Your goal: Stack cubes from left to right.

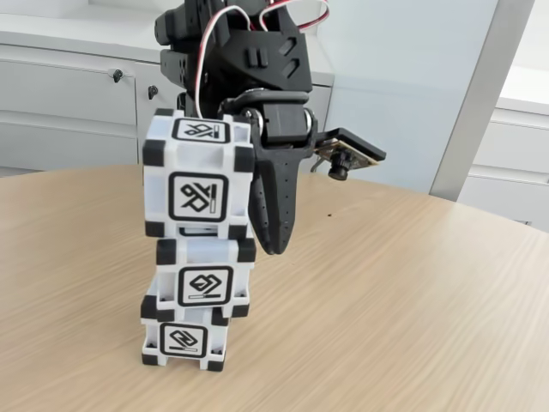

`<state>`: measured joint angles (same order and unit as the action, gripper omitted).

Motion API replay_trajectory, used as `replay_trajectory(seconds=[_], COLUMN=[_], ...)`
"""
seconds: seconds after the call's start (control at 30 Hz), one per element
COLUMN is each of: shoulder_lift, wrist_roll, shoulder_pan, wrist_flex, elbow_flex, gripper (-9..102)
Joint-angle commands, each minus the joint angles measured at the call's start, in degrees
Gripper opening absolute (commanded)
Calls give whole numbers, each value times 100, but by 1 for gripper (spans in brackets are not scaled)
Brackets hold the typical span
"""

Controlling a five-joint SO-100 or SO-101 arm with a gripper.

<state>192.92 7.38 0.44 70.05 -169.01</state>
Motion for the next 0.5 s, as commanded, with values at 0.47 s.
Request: replay_trajectory(seconds=[0.47], shoulder_lift=[35], wrist_roll=[-88], shoulder_pan=[123], wrist_flex=[-18], elbow_flex=[105], gripper=[0])
